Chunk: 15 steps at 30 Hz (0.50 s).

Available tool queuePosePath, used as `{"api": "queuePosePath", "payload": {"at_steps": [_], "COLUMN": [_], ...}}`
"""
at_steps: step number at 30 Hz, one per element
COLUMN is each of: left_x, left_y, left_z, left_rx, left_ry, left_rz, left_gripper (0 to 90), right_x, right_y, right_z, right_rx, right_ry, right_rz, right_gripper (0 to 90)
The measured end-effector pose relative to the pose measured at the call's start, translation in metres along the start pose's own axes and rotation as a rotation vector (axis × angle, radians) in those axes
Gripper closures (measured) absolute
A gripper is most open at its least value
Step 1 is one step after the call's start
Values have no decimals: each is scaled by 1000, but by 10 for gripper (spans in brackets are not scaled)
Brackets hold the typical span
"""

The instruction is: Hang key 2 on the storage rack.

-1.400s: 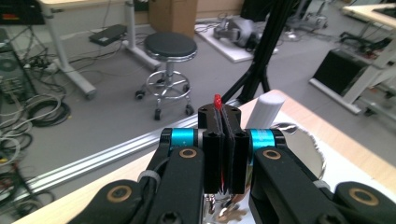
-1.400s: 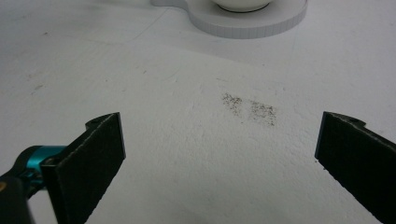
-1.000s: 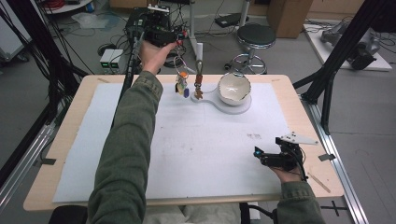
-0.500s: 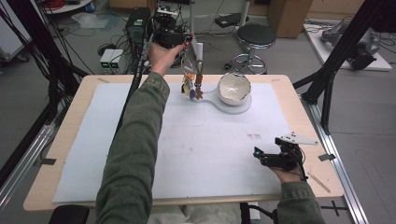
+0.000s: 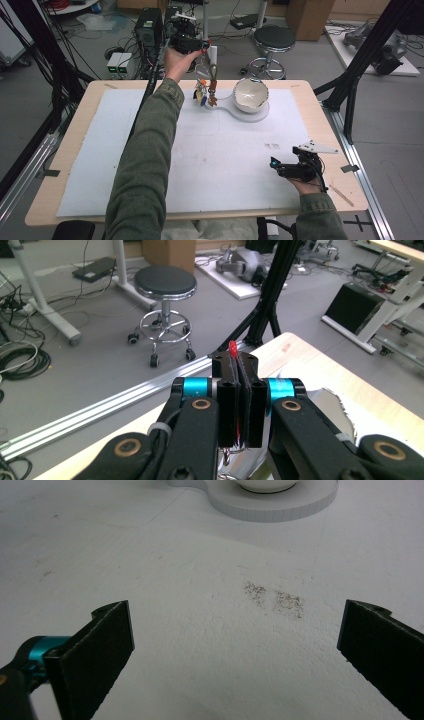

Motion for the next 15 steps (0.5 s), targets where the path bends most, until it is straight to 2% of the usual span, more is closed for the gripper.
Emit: {"api": "queuePosePath", "payload": {"at_steps": [2,5,10,12,13,15], "left_x": [0,1,1,5,7,11], "left_y": [-2,-4,-6,-4,-2,4], "left_z": [-1,-3,-10,-10,-9,-8], "left_rx": [2,8,56,64,59,40], "left_ry": [9,1,27,41,62,87], "left_rz": [-11,-13,-49,-16,-13,-5], "left_gripper": [876,876,854,673,611,551], "right_x": [0,0,0,0,-1,-1], "right_y": [0,0,0,1,1,2], "right_z": [0,0,0,1,1,2], "right_rx": [-1,1,-2,-7,-9,-11], "right_ry": [-1,0,3,0,2,0], "right_rz": [0,1,0,-1,0,-1], "right_gripper": [8,8,8,8,8,8]}}
Point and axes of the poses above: each handheld gripper's, and its own axes: y roughly backward along the jaws, z roughly out of its top, x roughly to its left, the point moved 8 cm from there along -y, roughly forward along the jaws, and after that the axes turned 15 degrees about z, right-handed, at the moved point
